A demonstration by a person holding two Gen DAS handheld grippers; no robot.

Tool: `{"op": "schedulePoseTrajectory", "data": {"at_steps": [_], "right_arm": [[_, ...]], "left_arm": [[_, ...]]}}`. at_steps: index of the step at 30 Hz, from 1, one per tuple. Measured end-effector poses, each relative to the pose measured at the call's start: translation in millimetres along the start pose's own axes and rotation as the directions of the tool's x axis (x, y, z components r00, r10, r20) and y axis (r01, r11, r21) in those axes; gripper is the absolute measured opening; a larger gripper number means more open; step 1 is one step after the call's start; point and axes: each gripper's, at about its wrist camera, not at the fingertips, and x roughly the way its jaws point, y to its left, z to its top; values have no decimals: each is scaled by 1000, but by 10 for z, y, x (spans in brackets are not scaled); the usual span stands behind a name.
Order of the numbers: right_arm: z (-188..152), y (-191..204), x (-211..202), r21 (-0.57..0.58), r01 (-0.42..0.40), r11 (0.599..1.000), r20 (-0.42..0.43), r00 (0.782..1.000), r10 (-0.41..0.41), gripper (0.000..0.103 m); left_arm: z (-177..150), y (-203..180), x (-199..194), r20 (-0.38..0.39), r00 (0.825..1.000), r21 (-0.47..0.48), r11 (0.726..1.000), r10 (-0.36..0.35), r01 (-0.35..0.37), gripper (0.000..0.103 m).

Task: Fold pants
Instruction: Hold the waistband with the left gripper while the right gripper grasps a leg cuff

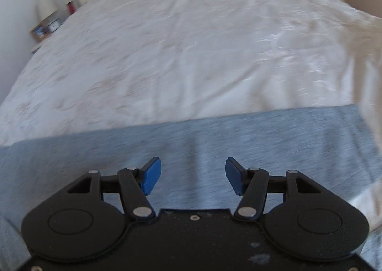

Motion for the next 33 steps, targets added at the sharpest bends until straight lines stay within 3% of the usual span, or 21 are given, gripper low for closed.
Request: {"op": "schedulePoseTrajectory", "data": {"at_steps": [4,6,9,10,12,14,15,16,20,22,24,26,27,29,33], "right_arm": [[-188,718,194,-115,-134,984,-52,990,129,57],[-240,850,302,-158,-164,974,-101,984,149,54],[-309,701,396,-200,-49,979,-125,992,24,50],[-342,560,413,-194,2,981,-134,991,-28,48],[-353,177,407,-148,76,986,-133,986,-96,47],[-346,-154,344,-105,165,981,-126,976,-178,46],[-355,-280,306,-94,224,970,-122,964,-235,46],[-355,-405,251,-70,258,964,-121,957,-265,47],[-410,-802,-243,110,197,974,-80,979,-189,49],[-523,-794,-476,113,156,981,-63,987,-149,51],[-691,-642,-659,81,100,992,-46,994,-96,51],[-858,-420,-723,48,35,998,-63,998,-32,51],[-981,-273,-751,37,-4,999,-82,997,7,51],[-1145,17,-707,7,-76,997,-130,989,76,49],[-1403,224,-595,-53,-73,996,-182,981,62,47]], "left_arm": [[-130,-449,-461,44,985,117,980,-167,161,20],[-198,-707,-587,-1,948,187,931,-319,314,22],[-339,-1018,-646,-70,880,270,840,-470,470,24],[-400,-1108,-618,-88,874,311,820,-479,481,24],[-524,-1288,-502,-125,895,375,815,-427,441,24],[-617,-1370,-239,-196,927,404,835,-321,374,24],[-682,-1361,-85,-237,938,398,855,-254,333,24],[-689,-1305,11,-239,942,372,874,-237,314,24],[-571,-970,-178,-222,936,269,906,-272,327,21],[-607,-811,-478,-171,930,251,898,-326,361,21],[-716,-736,-835,-126,916,264,877,-381,401,21],[-896,-726,-1138,-120,884,278,839,-452,467,21],[-986,-749,-1252,-135,860,285,812,-492,510,22],[-1191,-822,-1444,-167,832,289,780,-530,555,22],[-1533,-1023,-1532,-260,788,268,742,-558,614,22]]}}
